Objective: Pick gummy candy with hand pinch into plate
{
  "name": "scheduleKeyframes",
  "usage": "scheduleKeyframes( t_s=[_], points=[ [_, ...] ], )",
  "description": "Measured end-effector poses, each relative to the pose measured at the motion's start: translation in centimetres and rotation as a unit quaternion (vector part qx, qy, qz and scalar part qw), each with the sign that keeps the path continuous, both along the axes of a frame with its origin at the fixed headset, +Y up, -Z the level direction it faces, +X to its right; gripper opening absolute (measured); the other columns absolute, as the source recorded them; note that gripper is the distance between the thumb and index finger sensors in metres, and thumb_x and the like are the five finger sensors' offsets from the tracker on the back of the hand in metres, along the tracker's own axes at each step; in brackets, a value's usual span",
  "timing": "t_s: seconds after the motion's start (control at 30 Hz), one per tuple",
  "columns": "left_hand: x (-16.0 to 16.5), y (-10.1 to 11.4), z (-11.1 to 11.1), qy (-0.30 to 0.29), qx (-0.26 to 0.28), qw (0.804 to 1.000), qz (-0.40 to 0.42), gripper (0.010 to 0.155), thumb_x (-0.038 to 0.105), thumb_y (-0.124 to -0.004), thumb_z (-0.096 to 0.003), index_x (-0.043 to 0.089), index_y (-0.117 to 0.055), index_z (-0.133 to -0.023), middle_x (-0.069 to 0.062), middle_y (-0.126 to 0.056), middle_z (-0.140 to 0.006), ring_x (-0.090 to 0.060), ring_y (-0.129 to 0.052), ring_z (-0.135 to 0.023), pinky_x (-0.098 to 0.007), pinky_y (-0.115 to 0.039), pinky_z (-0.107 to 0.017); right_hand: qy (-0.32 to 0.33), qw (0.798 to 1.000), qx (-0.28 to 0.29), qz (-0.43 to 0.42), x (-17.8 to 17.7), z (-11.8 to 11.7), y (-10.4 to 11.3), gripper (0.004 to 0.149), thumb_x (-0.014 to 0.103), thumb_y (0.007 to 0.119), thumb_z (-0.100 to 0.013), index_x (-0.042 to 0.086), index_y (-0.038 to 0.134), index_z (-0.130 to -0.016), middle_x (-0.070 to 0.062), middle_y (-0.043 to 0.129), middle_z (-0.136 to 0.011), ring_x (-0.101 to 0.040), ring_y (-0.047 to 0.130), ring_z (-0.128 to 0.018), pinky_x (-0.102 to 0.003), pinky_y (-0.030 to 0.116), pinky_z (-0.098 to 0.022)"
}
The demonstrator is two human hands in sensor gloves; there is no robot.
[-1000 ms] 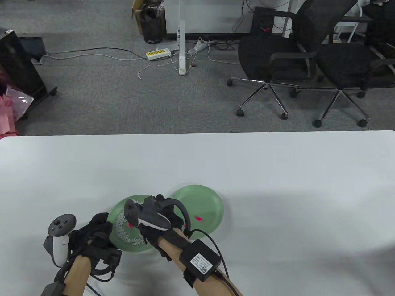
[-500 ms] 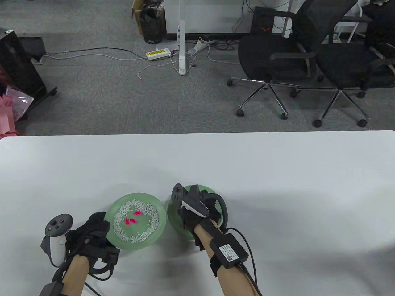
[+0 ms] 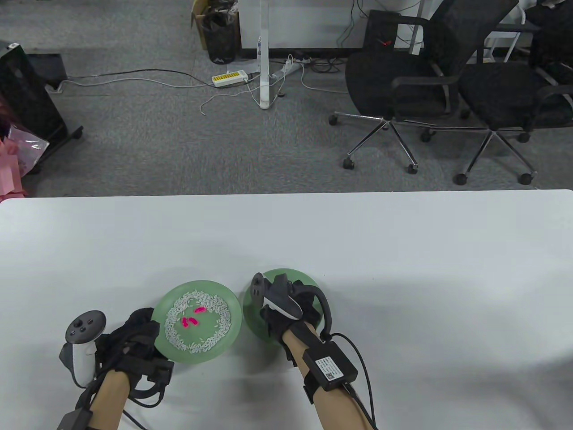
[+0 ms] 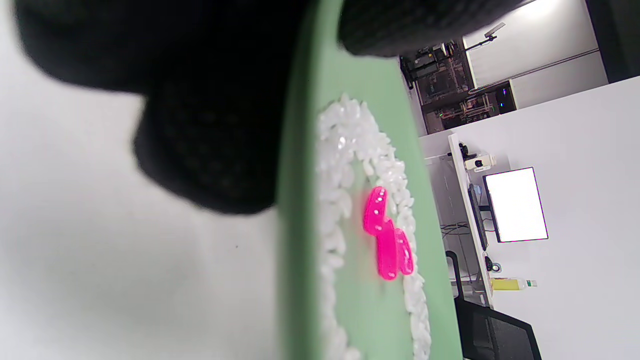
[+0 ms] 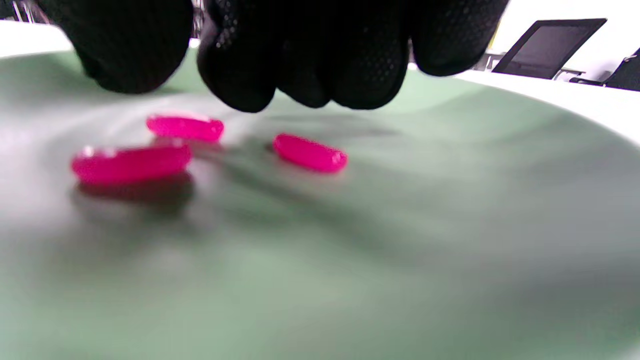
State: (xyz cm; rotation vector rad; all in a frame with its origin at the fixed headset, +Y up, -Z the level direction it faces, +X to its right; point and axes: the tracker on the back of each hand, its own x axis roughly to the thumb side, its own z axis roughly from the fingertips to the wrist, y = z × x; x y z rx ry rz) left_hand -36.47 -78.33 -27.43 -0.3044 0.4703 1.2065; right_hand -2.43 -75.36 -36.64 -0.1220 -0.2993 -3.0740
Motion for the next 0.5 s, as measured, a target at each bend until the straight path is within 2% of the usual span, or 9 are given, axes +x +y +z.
scheduleKeyframes(
  t_s=[0.13,0.27,0.37,0.5],
  points=[
    [0.0,0.0,0.0,0.001,0.000,1.000,0.002,0.058,0.031,-0.075,-0.0441,0.018,-0.069,-0.100,-0.007,-0.097,-0.079,-0.028,-0.111,-0.022,-0.036,-0.093,-0.019,0.002,0.999,0.031,-0.042,-0.6,0.4,2.6,0.047,0.050,0.080,-0.036,0.023,0.086,-0.074,0.001,0.083,-0.083,-0.029,0.081,-0.078,-0.058,0.062,-0.068],
    [0.0,-0.1,0.0,0.002,0.001,1.000,0.002,0.058,0.031,-0.075,-0.0442,0.018,-0.069,-0.100,-0.007,-0.097,-0.079,-0.028,-0.111,-0.022,-0.036,-0.093,-0.019,0.032,0.994,0.045,-0.095,-3.0,1.5,5.5,0.049,0.051,0.081,-0.035,0.023,0.087,-0.075,0.002,0.083,-0.084,-0.029,0.080,-0.079,-0.058,0.062,-0.069],
    [0.1,-0.1,0.0,0.002,0.001,1.000,0.000,0.058,0.031,-0.075,-0.0441,0.018,-0.069,-0.100,-0.007,-0.097,-0.079,-0.028,-0.111,-0.022,-0.036,-0.093,-0.019,0.066,0.990,0.034,-0.122,-5.3,2.2,6.3,0.051,0.051,0.085,-0.034,0.024,0.091,-0.076,0.002,0.085,-0.085,-0.028,0.081,-0.079,-0.058,0.063,-0.069],
    [0.1,-0.2,0.0,0.000,0.004,1.000,-0.003,0.058,0.031,-0.075,-0.0442,0.018,-0.069,-0.100,-0.006,-0.097,-0.079,-0.028,-0.111,-0.022,-0.036,-0.093,-0.019,0.096,0.990,0.040,-0.100,-9.1,3.4,6.5,0.049,0.048,0.087,-0.034,0.026,0.093,-0.077,0.003,0.086,-0.086,-0.027,0.082,-0.080,-0.057,0.063,-0.069]
  ],
)
